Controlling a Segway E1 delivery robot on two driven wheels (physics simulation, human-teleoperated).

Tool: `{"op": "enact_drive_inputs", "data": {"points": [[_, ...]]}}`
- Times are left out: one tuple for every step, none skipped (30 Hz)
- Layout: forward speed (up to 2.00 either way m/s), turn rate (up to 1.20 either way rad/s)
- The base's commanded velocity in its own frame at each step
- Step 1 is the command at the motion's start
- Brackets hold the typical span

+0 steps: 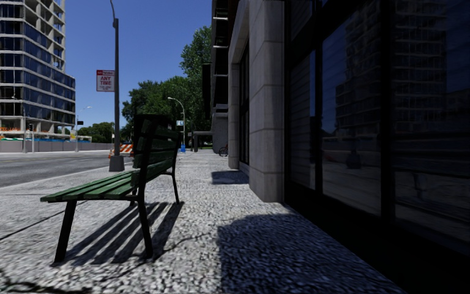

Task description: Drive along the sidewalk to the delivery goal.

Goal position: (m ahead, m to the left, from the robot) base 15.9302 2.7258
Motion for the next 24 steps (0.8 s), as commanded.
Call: {"op": "enact_drive_inputs", "data": {"points": [[2.0, 0.0], [2.0, 0.0], [2.0, 0.0], [2.0, 0.0], [2.0, 0.0], [2.0, 0.0], [2.0, 0.0], [2.0, 0.0], [2.0, 0.0], [2.0, 0.0], [2.0, 0.05], [2.0, 0.09], [2.0, 0.13], [2.0, 0.13], [2.0, 0.19], [2.0, 0.29], [2.0, 0.34], [2.0, 0.34], [2.0, 0.35], [2.0, 0.35], [2.0, 0.36], [2.0, 0.36], [2.0, 0.36], [2.0, 0.36]]}}
